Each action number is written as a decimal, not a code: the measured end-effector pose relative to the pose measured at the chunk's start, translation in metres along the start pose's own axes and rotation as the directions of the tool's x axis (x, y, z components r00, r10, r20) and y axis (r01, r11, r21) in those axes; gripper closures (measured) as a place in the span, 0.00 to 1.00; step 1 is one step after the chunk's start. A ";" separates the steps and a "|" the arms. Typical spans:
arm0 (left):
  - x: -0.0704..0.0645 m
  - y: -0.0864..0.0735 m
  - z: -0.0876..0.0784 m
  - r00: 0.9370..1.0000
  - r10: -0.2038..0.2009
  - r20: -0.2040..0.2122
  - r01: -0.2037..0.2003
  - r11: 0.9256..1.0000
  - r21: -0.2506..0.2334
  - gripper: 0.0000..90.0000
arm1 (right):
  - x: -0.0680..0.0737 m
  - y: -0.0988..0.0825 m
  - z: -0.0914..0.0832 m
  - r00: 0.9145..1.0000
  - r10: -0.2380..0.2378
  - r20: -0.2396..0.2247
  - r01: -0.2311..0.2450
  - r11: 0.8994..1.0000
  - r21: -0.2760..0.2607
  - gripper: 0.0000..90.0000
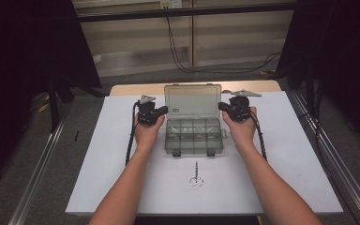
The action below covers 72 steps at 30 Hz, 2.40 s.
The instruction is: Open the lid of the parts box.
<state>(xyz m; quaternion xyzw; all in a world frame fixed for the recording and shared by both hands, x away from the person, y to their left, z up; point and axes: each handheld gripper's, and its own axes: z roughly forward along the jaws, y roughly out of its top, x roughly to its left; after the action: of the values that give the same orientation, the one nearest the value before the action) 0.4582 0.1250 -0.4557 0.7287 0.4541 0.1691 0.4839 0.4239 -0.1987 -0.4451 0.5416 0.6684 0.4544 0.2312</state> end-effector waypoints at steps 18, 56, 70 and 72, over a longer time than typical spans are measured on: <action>0.008 -0.001 0.008 0.996 -0.083 0.033 0.083 0.997 0.003 0.95 | -0.008 -0.013 0.018 0.997 0.077 -0.020 -0.077 0.997 0.031 0.93; 0.013 -0.009 -0.003 0.977 -0.148 0.152 0.132 0.985 0.112 0.00 | -0.008 -0.015 0.000 0.989 0.005 -0.151 -0.008 1.000 -0.018 0.00; 0.004 -0.011 -0.028 0.988 -0.075 0.134 0.053 0.986 0.159 0.01 | -0.011 -0.030 -0.048 0.990 -0.091 -0.112 0.081 0.993 -0.086 0.00; 0.000 -0.011 -0.029 0.988 -0.076 0.131 0.056 0.986 0.155 0.01 | -0.012 -0.033 -0.054 0.989 -0.100 -0.107 0.091 0.992 -0.092 0.00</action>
<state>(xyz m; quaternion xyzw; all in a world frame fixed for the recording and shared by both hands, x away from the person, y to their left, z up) 0.4325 0.1421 -0.4514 0.7577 0.4554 0.0677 0.4625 0.3671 -0.2298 -0.4497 0.4723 0.6852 0.5007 0.2383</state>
